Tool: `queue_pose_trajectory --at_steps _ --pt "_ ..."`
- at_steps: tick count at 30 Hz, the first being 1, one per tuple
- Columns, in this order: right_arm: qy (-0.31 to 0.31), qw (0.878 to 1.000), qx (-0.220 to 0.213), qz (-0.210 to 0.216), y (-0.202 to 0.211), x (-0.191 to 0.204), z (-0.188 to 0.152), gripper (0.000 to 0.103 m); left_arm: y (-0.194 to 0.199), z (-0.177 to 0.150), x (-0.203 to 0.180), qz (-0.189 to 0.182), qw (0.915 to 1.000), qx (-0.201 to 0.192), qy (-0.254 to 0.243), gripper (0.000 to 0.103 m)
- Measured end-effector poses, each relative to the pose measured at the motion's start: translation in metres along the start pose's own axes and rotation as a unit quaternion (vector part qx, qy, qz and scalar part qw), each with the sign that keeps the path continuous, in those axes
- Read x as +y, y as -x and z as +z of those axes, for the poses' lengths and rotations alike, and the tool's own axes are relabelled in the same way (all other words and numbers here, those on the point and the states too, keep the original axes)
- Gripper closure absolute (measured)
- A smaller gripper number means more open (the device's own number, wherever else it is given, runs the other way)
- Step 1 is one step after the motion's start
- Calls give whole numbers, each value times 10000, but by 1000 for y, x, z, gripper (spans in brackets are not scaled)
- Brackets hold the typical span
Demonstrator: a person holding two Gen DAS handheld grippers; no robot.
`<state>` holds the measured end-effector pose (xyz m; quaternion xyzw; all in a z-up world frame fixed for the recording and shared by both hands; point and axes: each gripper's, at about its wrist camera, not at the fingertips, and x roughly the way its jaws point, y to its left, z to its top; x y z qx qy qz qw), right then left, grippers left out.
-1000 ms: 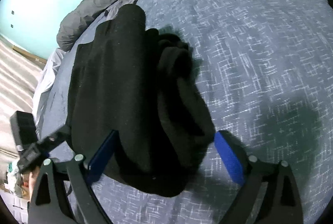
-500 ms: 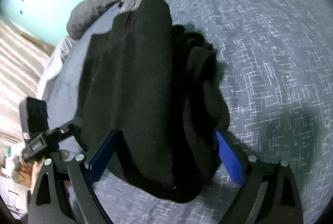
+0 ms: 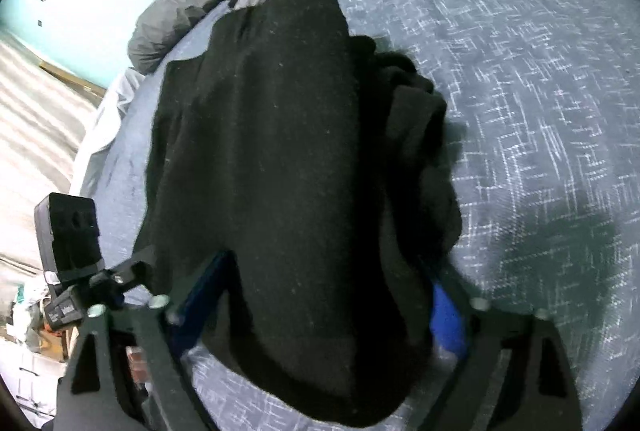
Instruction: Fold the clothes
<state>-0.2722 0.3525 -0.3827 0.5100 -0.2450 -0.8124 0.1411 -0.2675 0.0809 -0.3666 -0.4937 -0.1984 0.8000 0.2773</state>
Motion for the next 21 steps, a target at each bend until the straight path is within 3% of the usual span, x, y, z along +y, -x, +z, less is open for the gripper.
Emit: queue_pose_trajectory --at_steps 3,9,14,17,19,21 --pt "6 10000 -18 83 2 -4 -2 32 -3 1 0 8 10000 -16 -81 16" --pt "16 9999 -56 143 0 -6 -9 24 -9 3 8 -112 9999 -56 -58 15" --pt "144 9997 -73 171 -4 -1 -8 27 -13 5 8 -226 9996 -121 -98 16" --pt "138 9994 -130 278 -5 1 -8 46 -13 5 3 -237 9994 -157 -202 29" --pt "153 9993 -185 291 -2 3 -10 51 -13 5 0 -241 9992 -183 -274 43" --pt "233 9991 -235 275 1 10 -9 57 -9 5 -3 -207 9989 -219 -365 48"
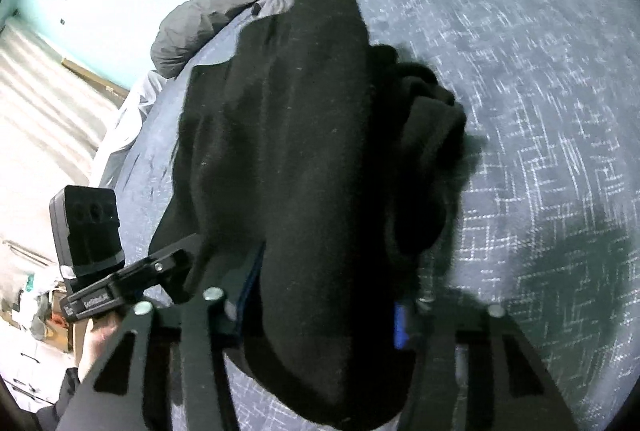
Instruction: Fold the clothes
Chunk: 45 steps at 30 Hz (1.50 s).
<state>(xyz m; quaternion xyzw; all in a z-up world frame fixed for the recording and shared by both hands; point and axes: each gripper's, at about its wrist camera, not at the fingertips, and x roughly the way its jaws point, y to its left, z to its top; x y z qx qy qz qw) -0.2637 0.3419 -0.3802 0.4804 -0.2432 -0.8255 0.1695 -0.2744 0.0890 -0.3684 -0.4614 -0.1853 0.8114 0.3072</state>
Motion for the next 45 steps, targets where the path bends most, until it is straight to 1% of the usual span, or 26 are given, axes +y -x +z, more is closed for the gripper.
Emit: queue_pose_trajectory --at_steps 1,4,10,14,17,19,24,31,35,39,45 --pt "41 10000 -24 -8 1 4 1 58 2 0 -2 16 10000 -19 -44 51" --pt "163 9998 -95 -31 5 14 3 59 9 2 -9 57 9998 -118 -132 56" --pt "445 9988 -189 -59 23 29 8 61 25 10 -31 56 9993 -240 -286 56" --pt "592 9979 -259 -89 39 36 10 61 35 11 -49 124 9984 -319 -456 56" --pt "696 9970 -316 -143 51 44 13 61 41 13 -62 106 9982 -380 -462 56" --pt "736 9964 -375 -169 64 47 15 61 44 15 -78 126 9976 -399 -547 56" --pt "800 9951 -544 -183 108 50 16 61 54 26 -127 144 9957 -438 -805 56" --pt "904 9918 -838 -338 193 40 16 62 54 39 -222 4 9917 -492 -1189 56" --pt "946 9889 -1018 -525 246 25 10 61 42 44 -280 -149 9888 -517 -1393 56" --pt "990 9858 -1147 -729 295 5 6 61 25 47 -330 -302 9863 -507 -1541 56" --pt "1006 9820 -1292 -938 355 -29 2 61 -1 51 -405 -531 9817 -492 -1762 56"
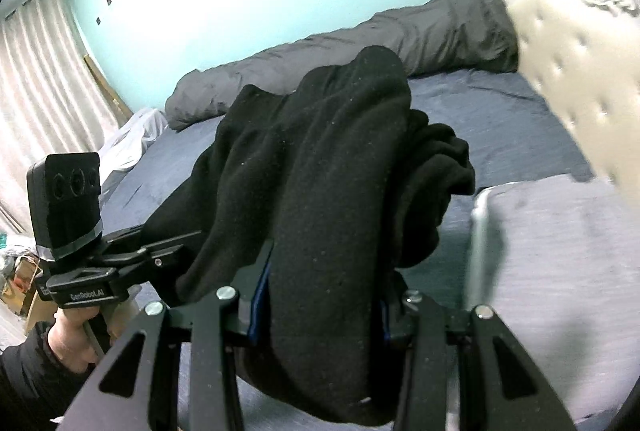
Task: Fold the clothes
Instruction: 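Lift the black bundle with both tools and carry it toward the folded stack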
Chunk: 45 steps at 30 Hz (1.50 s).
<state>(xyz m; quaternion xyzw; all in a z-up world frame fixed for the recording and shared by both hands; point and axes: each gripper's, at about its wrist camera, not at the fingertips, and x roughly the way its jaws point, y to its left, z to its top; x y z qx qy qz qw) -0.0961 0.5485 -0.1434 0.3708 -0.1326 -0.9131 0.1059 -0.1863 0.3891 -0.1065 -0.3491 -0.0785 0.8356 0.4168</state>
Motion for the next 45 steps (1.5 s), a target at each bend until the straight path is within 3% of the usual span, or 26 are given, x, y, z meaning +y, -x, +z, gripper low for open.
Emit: queue_pose_trajectory --at_steps 10,28,45 --pt "-130 9995 -155 -230 49 -57 -8 62 -50 23 -71 -204 9995 64 -236 56" --pt "-104 9983 -202 -531 88 -130 -23 62 -116 27 -132 -339 9984 234 -380 56" --pt "-147 9970 19 -763 76 -202 -60 61 -184 -4 -146 -461 9975 510 -162 56"
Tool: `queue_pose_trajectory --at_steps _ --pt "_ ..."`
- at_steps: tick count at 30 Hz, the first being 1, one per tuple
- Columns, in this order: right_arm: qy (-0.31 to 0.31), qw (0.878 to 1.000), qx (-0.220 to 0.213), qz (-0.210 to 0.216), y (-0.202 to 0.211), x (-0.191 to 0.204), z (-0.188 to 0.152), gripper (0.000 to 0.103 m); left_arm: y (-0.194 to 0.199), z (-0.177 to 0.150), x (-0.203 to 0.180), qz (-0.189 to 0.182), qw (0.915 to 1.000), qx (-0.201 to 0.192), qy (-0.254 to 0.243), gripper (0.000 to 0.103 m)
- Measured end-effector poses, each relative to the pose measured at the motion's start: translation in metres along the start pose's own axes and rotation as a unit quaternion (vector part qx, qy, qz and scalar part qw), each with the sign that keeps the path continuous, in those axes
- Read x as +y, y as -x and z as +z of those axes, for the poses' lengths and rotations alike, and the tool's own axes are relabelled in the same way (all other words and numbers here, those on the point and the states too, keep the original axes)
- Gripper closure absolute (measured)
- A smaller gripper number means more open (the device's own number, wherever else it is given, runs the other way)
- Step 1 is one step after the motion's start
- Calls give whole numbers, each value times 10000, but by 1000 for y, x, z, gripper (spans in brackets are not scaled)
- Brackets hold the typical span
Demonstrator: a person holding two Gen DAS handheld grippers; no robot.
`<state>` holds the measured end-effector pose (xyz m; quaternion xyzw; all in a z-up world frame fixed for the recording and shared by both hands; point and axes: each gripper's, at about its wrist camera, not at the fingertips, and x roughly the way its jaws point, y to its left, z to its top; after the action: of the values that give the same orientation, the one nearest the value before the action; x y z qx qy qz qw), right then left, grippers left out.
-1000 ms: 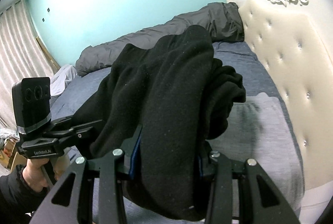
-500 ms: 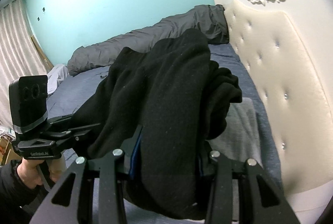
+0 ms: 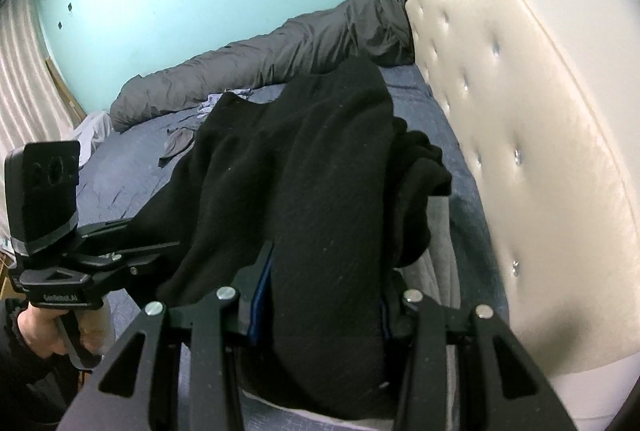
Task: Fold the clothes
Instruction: 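Lift the black bundle with both tools and carry it toward the folded stack, then lower the black bundle onto the grey folded stack with both tools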
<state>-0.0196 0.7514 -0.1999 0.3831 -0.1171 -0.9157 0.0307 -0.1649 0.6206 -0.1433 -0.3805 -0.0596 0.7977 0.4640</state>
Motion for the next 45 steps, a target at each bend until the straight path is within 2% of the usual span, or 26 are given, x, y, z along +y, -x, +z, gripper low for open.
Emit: queue_pose_trajectory --at_steps 8,14,17,20,24,28,29,30,33,35,38,41,45 --pt "-534 9979 -217 282 1 -19 -14 55 -1 -1 9 -240 9996 66 92 55" --pt "-679 9967 -442 108 10 -16 -20 49 14 3 19 -77 9999 17 92 39" --pt "-699 9961 -534 -74 16 -14 -21 46 40 4 22 224 9994 -244 -115 38" --pt "-811 9941 -688 -213 27 -16 -22 41 63 10 23 325 9979 -506 -241 37" --pt "-918 9885 -1106 -463 53 -17 -22 41 65 23 17 326 9969 -454 -554 38" --pt "-831 9843 -1464 -528 76 -9 -13 42 60 30 14 260 9963 -358 -734 38" --pt "-721 9850 -1482 -520 76 -3 -8 54 59 31 13 260 9960 -345 -788 38" --pt "-611 9855 -1499 -512 77 3 -4 75 56 32 11 267 9956 -311 -842 38" --pt "-306 9884 -1420 -438 70 23 10 92 50 29 6 328 9950 -197 -924 39" --pt "-154 9914 -1193 -513 53 31 16 95 42 28 8 407 9949 -91 -920 41" --pt "-207 9934 -724 -869 23 23 17 100 33 23 11 586 9932 67 -999 47" --pt "-450 9916 -637 -1035 7 5 5 103 25 17 15 699 9918 184 -1052 49" --pt "-778 9901 -636 -978 -3 -18 -11 103 13 7 23 675 9924 305 -980 50"
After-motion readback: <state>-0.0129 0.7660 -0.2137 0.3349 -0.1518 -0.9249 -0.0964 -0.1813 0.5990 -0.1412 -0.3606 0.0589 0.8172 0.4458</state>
